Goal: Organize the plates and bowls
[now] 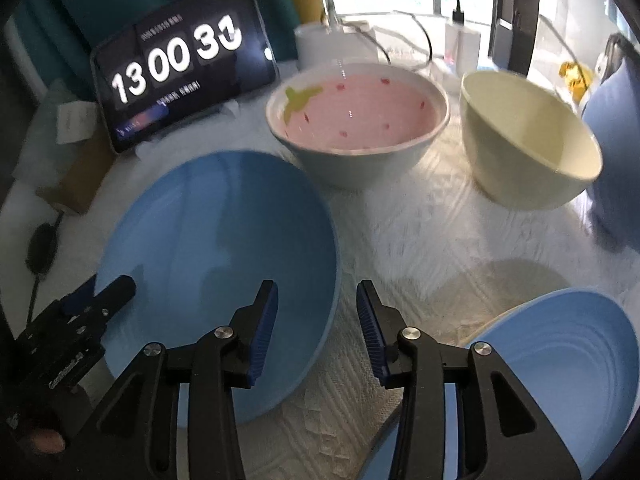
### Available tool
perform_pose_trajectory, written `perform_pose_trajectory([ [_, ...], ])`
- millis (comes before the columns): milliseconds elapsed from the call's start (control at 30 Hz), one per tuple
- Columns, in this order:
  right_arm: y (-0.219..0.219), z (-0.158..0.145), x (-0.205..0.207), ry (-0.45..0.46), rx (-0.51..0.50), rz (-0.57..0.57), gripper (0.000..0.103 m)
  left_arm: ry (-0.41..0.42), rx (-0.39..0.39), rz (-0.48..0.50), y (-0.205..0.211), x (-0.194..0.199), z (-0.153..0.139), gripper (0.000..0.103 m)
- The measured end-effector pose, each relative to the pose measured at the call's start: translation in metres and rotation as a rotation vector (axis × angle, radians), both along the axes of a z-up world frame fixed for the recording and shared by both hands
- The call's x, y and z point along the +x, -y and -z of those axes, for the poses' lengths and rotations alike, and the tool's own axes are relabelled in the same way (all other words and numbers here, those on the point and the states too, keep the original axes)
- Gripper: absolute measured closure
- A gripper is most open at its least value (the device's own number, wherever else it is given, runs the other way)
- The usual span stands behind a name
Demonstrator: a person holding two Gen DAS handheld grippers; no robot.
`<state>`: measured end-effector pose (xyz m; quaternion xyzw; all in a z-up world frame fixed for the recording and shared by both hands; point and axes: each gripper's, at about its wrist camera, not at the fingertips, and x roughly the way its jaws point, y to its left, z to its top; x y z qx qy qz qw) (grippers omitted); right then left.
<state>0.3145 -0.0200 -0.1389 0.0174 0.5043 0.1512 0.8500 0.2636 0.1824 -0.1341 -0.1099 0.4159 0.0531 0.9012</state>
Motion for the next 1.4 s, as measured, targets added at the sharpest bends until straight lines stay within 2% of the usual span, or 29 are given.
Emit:
perform_pose_trajectory([
  [267,-0.015,0.006,0.002,0.005,-0.060,-0.049,0.060,-0.007,0.018,0.024,0.004,0.001,0.001,0.046],
  [300,-0.016,0.007,0.003,0.004,-0.059,-0.061,0.064,-0.006,0.017,0.026,0.004,0.001,0.001,0.046],
  [367,-0.021,0.006,0.001,0.014,-0.074,-0.082,0.065,-0.001,0.008,0.031,0.003,0.000,0.000,0.047],
  [433,-0.023,0.005,-0.001,0.021,-0.069,-0.100,0.076,0.012,-0.010,0.058,0.005,-0.003,-0.001,0.049],
  [700,-0.019,-0.006,-0.016,0.055,-0.052,-0.105,0.077,0.028,0.031,0.061,0.010,-0.011,-0.007,0.049],
  [1033,-0.014,-0.020,-0.039,0.098,-0.026,-0.117,0.077,0.054,0.024,0.043,0.012,-0.034,-0.022,0.049],
  [1400,0.009,-0.037,-0.058,0.146,0.005,-0.090,0.077,0.087,0.029,0.076,0.033,-0.053,-0.040,0.049],
])
